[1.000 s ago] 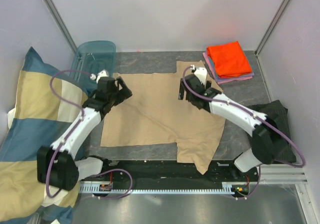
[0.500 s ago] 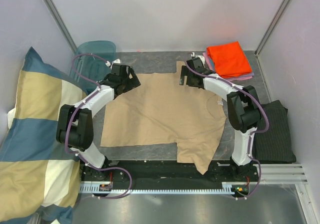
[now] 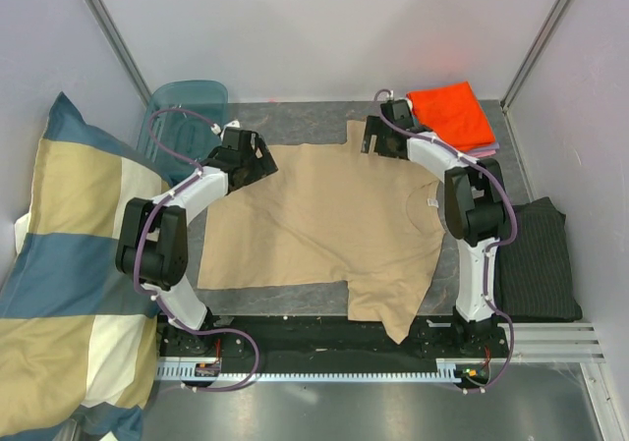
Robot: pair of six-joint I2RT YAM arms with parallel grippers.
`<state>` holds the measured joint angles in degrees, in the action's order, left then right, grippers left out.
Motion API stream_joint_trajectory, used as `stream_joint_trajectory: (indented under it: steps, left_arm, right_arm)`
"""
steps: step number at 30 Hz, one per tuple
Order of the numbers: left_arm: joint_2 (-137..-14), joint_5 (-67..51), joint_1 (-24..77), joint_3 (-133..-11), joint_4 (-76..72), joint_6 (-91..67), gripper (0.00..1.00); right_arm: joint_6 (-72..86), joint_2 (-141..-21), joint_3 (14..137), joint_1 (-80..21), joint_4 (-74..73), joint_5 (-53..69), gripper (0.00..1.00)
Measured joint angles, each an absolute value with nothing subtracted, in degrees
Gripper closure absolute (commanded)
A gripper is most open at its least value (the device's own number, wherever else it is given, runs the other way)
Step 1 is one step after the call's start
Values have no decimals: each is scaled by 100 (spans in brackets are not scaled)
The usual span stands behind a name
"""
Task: Fold and stack the t-shirts
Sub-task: Flatten out the tshirt
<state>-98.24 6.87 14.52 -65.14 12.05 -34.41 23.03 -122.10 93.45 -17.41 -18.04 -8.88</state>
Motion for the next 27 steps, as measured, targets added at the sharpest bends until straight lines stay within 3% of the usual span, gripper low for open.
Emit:
stream_joint_trajectory:
  steps: [13,27]
  left_arm:
    - [-9885,661,1448,-6514,1188,-3441,5]
    - [-10082,582,1448,-6514,1184,-3441,6]
  right_arm:
    - [2012,-13443,11622,-735,-2091,-172,2]
    - [1839,-14081,11983,-705,-2556,248,2]
